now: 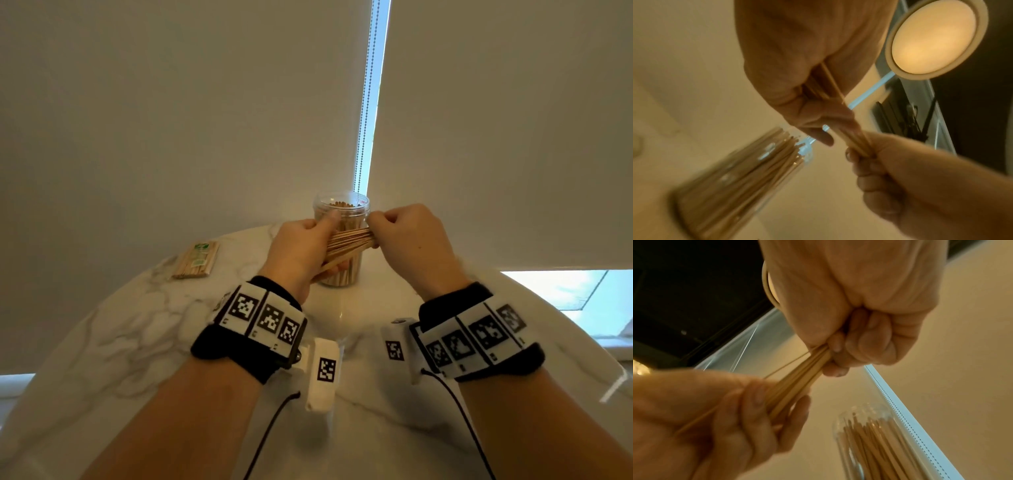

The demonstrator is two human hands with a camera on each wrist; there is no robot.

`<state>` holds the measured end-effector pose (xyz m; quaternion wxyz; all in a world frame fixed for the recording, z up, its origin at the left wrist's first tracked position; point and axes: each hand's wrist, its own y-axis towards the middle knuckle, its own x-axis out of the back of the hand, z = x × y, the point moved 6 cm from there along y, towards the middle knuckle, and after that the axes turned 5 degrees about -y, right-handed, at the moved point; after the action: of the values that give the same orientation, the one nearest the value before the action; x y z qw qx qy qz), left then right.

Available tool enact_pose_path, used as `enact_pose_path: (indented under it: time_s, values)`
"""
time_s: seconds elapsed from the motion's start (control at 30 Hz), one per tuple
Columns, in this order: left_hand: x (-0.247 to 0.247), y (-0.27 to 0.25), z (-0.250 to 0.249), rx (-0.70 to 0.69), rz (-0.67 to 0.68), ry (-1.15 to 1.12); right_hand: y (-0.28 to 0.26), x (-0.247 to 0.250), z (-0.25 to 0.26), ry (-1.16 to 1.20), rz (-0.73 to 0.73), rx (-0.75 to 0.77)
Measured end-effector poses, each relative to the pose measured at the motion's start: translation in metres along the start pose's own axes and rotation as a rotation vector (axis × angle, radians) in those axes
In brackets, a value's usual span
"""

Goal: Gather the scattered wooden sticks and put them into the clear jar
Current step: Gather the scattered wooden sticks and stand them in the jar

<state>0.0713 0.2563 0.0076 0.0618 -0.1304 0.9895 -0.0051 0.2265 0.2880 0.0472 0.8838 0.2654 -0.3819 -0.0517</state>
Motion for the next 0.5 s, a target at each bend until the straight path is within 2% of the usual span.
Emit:
enact_pose_path:
  time_s: [0.13, 0.2, 0.3, 0.37, 0.43, 0.5]
  values:
    - [0.002, 0.006, 0.011, 0.013, 0.002, 0.032, 0.001, 0.005, 0.005, 0.022, 0.041, 0.066]
    - [-0.001, 0.006, 0.017, 0.065, 0.012, 0.057, 0.000, 0.008, 0.007, -0.018, -0.002, 0.108]
    - [-0.013, -0.001, 0.019, 0.112, 0.156, 0.074, 0.001, 0.016, 0.000, -0.066, -0.108, 0.105]
    - [-0.020, 0.000, 0.018, 0.070, 0.231, 0.036, 0.004, 0.022, -0.010, -0.034, -0.131, 0.047]
    - [-0.021, 0.004, 0.017, -0.022, 0.160, -0.018, 0.004, 0.021, -0.012, -0.012, -0.101, 0.023]
    - [-0.014, 0.009, 0.018, -0.113, 0.004, -0.029, 0.002, 0.013, -0.005, -0.004, -0.039, 0.044]
